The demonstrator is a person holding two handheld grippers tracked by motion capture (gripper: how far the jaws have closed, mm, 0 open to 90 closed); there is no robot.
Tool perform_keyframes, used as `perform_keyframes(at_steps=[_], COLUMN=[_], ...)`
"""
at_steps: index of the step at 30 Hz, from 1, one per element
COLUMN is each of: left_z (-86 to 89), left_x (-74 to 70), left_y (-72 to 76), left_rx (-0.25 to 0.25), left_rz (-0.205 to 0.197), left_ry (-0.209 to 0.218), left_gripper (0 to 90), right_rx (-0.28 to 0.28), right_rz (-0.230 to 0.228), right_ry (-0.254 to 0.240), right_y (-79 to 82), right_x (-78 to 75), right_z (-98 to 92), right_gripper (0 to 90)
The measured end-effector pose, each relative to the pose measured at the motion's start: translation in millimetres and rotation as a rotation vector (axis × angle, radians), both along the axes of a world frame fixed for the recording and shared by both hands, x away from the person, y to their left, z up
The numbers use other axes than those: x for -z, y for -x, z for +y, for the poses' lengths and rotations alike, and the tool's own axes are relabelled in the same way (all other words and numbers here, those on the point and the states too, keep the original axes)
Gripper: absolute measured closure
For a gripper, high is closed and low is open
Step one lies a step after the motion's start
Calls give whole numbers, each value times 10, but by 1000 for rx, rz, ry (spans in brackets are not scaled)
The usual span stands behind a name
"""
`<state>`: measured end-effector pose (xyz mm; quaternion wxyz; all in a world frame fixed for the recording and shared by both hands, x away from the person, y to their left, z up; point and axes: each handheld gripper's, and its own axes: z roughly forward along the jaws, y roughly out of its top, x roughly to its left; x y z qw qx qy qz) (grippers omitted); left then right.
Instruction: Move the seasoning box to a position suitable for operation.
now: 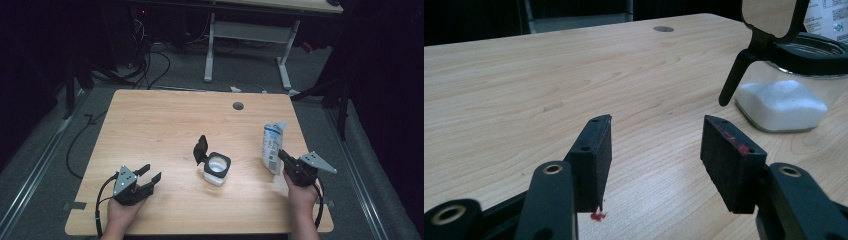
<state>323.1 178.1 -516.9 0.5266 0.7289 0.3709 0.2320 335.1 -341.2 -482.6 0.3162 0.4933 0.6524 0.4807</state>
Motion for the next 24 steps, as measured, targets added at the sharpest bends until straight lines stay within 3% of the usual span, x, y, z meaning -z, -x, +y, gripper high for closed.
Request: perform_keyframes(at_steps=[4,24], left_z=[-23,-117], left_x=[-14,-14], left_y=[-19,-107], left_rx=[9,36], left_rz=[-3,-1], left_ry=[-4,-19], left_gripper=[465,457], right_rx=[7,15], right_rz=[9,33], right_ry=[-16,18], right_y=[50,196], right_x=[22,106], right_z=[-36,-47], right_gripper=[898,881])
